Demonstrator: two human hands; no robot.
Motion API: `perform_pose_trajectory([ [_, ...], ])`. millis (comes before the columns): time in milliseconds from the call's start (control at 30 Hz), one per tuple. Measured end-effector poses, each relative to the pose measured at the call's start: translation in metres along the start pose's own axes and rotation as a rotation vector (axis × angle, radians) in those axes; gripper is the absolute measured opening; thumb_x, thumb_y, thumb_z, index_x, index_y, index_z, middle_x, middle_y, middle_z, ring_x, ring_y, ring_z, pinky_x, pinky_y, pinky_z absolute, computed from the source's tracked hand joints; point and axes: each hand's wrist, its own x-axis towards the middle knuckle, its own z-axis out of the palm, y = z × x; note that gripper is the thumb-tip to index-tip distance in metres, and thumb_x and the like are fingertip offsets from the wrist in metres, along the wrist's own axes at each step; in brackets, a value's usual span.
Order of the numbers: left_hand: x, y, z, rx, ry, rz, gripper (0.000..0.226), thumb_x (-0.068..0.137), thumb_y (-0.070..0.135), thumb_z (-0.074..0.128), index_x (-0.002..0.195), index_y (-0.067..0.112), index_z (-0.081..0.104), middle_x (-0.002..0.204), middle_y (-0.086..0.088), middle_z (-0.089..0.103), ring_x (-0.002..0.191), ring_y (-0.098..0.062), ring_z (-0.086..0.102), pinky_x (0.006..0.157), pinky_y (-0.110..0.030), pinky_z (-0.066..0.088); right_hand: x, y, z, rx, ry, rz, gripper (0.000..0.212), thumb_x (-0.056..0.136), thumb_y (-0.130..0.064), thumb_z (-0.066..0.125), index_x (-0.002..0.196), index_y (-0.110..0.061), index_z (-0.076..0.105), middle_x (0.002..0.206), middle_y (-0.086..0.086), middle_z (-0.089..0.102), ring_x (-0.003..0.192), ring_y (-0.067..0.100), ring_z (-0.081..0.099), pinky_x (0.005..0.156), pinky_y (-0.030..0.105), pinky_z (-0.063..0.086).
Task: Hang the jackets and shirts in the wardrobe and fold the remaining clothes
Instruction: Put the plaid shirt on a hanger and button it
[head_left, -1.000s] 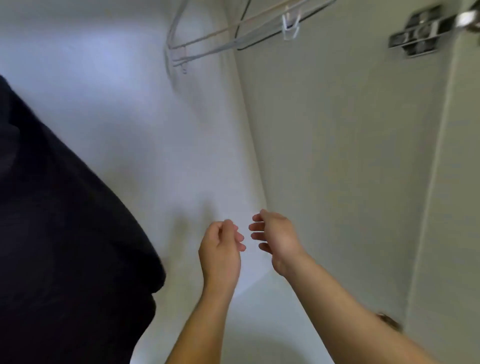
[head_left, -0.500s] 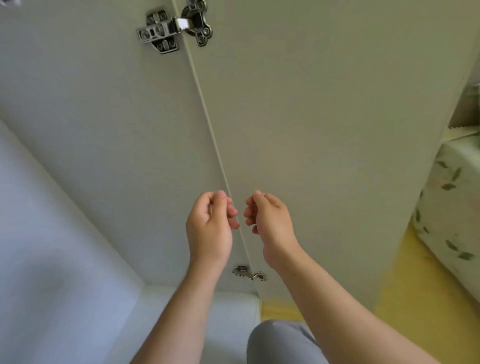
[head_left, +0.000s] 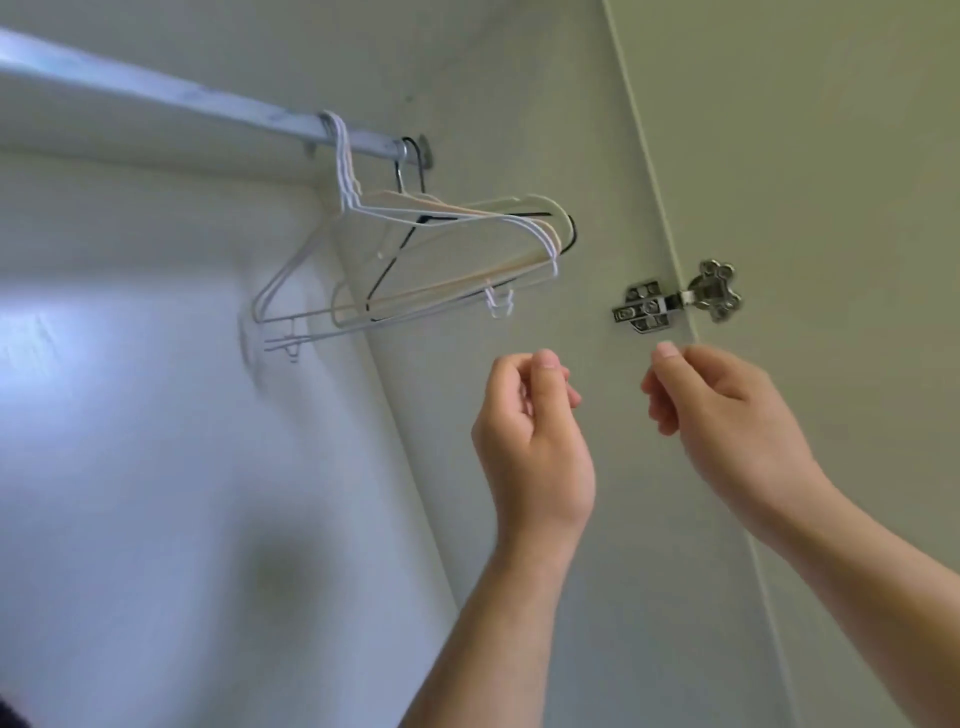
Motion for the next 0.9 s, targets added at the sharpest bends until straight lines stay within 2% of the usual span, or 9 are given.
perform_pose_trajectory([
  [100,0.051,0.024,-0.041,0.032,0.178,0.137,0.029,0.096,0.041,0.050,0.074,0.024,0.055,0.063,0.006,0.058,0.057,-0.025,0.052,0.057,-0.038,0.046,0.022,-0.048,0.023,-0.074,-0.004,-0.215,0.035,0.102,-0.046,0.047,0.079,-0.022,0.058,0.071,-0.009,0.064,0.067,0.009,0.059,0.066,0.032,0.047],
  [200,0.097,0.029,-0.061,-0.006,0.276,0.035,0.029,0.090,0.041,0.053,0.066,0.025,0.051,0.056,0.005,0.055,0.049,-0.022,0.047,0.050,-0.030,0.040,0.052,-0.086,0.039,-0.228,0.113,-0.458,0.022,0.100,-0.043,0.049,0.088,-0.025,0.054,0.073,-0.012,0.058,0.071,0.007,0.052,0.065,0.031,0.042],
  [300,0.131,0.013,-0.062,0.229,0.205,-0.037,0.025,0.091,0.043,0.054,0.075,0.024,0.052,0.065,0.007,0.065,0.059,-0.024,0.061,0.064,-0.041,0.053,0.089,-0.101,0.050,-0.482,0.169,-0.575,0.021,0.099,-0.038,0.050,0.111,-0.023,0.057,0.105,-0.001,0.059,0.094,0.024,0.055,0.075,0.037,0.046],
  [367,0.145,-0.002,-0.058,0.438,0.129,-0.031,0.026,0.097,0.044,0.052,0.079,0.025,0.051,0.080,0.001,0.070,0.076,-0.031,0.068,0.078,-0.045,0.056,0.111,-0.099,0.056,-0.639,0.140,-0.517,0.030,0.099,-0.039,0.049,0.122,-0.020,0.056,0.120,0.007,0.054,0.103,0.033,0.055,0.079,0.040,0.047],
  [400,0.151,-0.008,-0.056,0.513,0.084,-0.051,0.030,0.099,0.045,0.050,0.078,0.023,0.052,0.081,-0.004,0.071,0.077,-0.033,0.069,0.079,-0.044,0.056,0.120,-0.097,0.058,-0.702,0.116,-0.490,0.033,0.099,-0.038,0.050,0.124,-0.018,0.055,0.122,0.010,0.053,0.104,0.036,0.055,0.079,0.041,0.048],
  [467,0.160,-0.016,-0.051,0.552,0.002,-0.180,0.045,0.101,0.048,0.046,0.072,0.016,0.058,0.068,-0.006,0.071,0.063,-0.030,0.070,0.067,-0.037,0.058,0.131,-0.092,0.061,-0.788,0.065,-0.475,0.033,0.098,-0.038,0.051,0.123,-0.018,0.057,0.119,0.012,0.052,0.101,0.038,0.056,0.076,0.040,0.049],
  [567,0.168,-0.022,-0.046,0.395,-0.035,-0.428,0.056,0.101,0.053,0.046,0.075,0.008,0.066,0.056,-0.004,0.069,0.039,-0.021,0.058,0.043,-0.023,0.045,0.140,-0.084,0.063,-0.872,0.030,-0.534,0.026,0.097,-0.037,0.055,0.117,-0.021,0.063,0.107,0.009,0.056,0.093,0.035,0.056,0.066,0.035,0.040],
  [733,0.172,-0.026,-0.044,0.217,-0.037,-0.595,0.050,0.102,0.049,0.049,0.080,0.007,0.064,0.063,-0.009,0.068,0.036,-0.017,0.053,0.040,-0.019,0.041,0.142,-0.083,0.064,-1.010,0.078,-0.626,0.017,0.097,-0.021,0.051,0.104,-0.017,0.066,0.080,0.005,0.051,0.069,0.032,0.047,0.054,0.031,0.028],
  [900,0.173,-0.024,-0.047,0.137,-0.051,-0.664,0.028,0.098,0.033,0.060,0.078,0.013,0.061,0.062,-0.003,0.065,0.034,-0.009,0.052,0.040,-0.014,0.042,0.132,-0.082,0.062,-1.076,0.054,-0.743,0.011,0.095,-0.009,0.056,0.103,-0.012,0.049,0.058,-0.002,0.029,0.046,0.027,0.032,0.046,0.027,0.016],
])
